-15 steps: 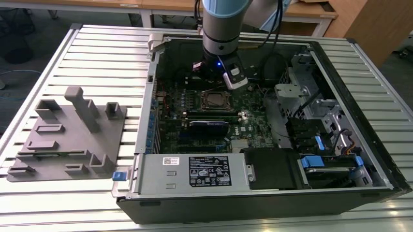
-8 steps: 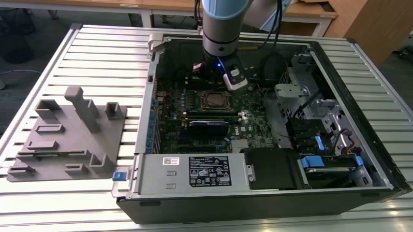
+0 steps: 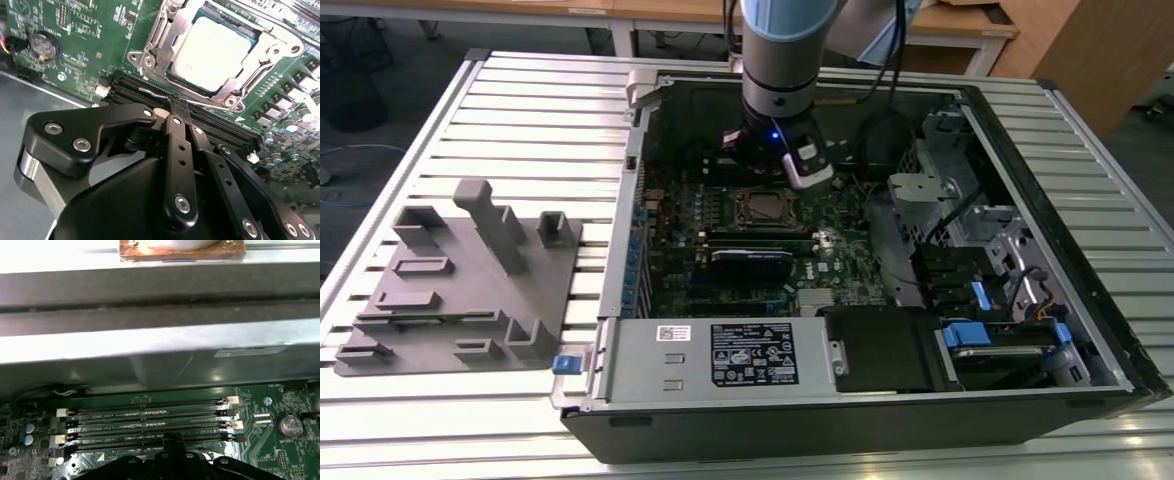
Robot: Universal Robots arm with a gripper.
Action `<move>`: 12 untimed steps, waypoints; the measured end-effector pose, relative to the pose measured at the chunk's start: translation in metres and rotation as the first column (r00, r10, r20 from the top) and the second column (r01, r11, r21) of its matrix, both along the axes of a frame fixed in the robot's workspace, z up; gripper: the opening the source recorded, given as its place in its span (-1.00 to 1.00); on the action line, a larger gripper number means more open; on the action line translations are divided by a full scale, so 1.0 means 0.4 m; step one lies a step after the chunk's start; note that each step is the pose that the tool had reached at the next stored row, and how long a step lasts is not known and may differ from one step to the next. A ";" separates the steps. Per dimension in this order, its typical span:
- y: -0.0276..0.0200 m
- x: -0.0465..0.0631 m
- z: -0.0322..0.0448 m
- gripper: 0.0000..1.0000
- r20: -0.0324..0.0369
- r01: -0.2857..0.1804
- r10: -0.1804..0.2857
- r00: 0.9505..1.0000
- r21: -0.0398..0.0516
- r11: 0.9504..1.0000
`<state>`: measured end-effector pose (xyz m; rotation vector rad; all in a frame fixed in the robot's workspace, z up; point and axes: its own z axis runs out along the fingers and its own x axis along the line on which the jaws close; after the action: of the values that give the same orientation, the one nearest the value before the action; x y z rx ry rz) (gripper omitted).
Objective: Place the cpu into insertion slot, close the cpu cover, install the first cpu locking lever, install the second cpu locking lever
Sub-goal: 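Install the first cpu locking lever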
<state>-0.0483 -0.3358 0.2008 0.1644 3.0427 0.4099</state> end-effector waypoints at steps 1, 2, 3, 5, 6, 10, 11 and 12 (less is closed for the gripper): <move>0.000 0.000 0.000 -0.80 0.000 0.012 -0.012 1.000 0.000 1.000; 0.000 0.000 0.000 -0.80 0.000 0.023 -0.023 1.000 -0.001 1.000; 0.001 0.000 0.000 -0.80 0.000 0.033 -0.033 0.999 -0.001 0.999; 0.002 0.000 0.000 -0.80 0.000 0.040 -0.040 0.999 -0.001 0.999; 0.003 0.000 0.000 -0.80 0.000 0.044 -0.044 0.999 -0.002 0.999; 0.010 0.000 0.000 -0.80 0.000 0.057 -0.057 0.998 -0.002 0.998; 0.011 0.000 0.000 -0.80 0.000 0.061 -0.061 0.998 -0.003 0.998; 0.012 0.000 0.000 -0.80 0.000 0.064 -0.064 0.998 -0.003 0.998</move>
<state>-0.0483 -0.3311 0.2006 0.2606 3.0284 0.4012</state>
